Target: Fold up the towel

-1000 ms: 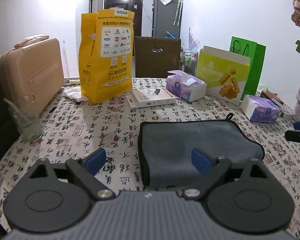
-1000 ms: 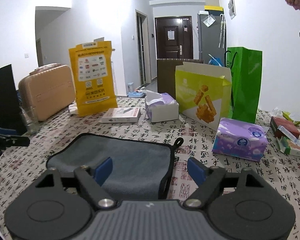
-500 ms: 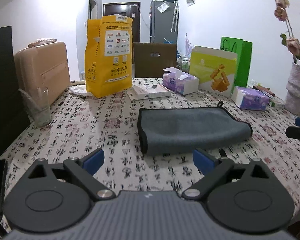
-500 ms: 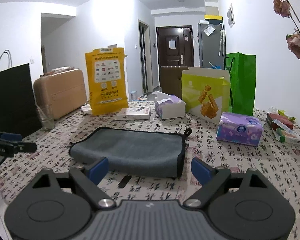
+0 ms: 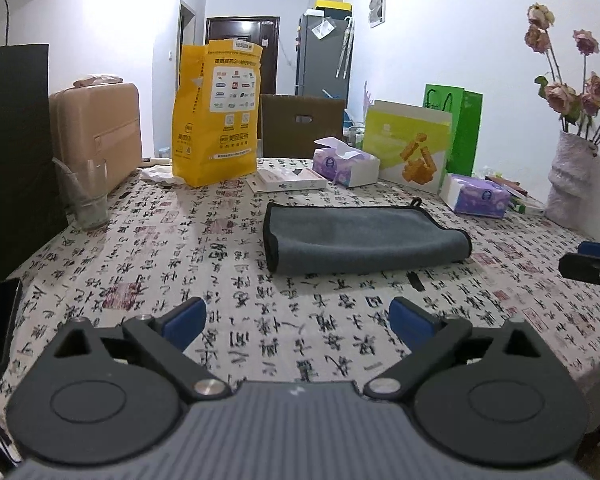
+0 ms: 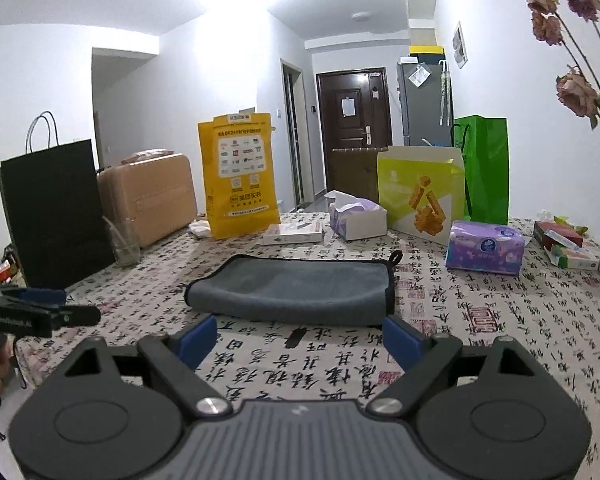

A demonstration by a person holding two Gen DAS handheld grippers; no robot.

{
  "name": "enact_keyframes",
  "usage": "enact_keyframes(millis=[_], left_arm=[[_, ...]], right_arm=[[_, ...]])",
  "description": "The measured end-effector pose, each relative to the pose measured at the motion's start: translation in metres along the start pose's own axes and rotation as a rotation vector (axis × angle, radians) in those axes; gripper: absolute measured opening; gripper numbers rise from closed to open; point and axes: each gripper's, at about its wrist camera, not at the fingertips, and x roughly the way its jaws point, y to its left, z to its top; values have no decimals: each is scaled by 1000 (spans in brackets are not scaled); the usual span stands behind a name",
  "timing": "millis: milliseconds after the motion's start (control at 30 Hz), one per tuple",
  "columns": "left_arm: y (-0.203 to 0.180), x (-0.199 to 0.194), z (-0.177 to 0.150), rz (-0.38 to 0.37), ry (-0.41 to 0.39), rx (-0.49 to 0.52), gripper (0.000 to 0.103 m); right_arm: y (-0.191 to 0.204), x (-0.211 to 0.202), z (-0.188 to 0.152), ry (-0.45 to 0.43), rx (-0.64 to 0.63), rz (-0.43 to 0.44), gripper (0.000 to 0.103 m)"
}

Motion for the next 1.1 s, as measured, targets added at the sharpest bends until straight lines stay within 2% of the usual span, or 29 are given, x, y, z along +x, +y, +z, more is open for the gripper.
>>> enact_keyframes(millis=[367,767,933,1100], left_arm=[[-8,-33,-28,-16,-27,-9,103],[-7,-69,-53,43,-62,22,103],[-9,-83,-64,34,-78,37,103],[-12,-95,-78,23,-76,41,103]], right_arm=[[27,-35,-24,-31,-4,-11,91],[62,-60,-54,-27,-16,-5,91],[75,-67,-61,-12,-19,12,91],[88,-75,-67,-33,-29,6,91]])
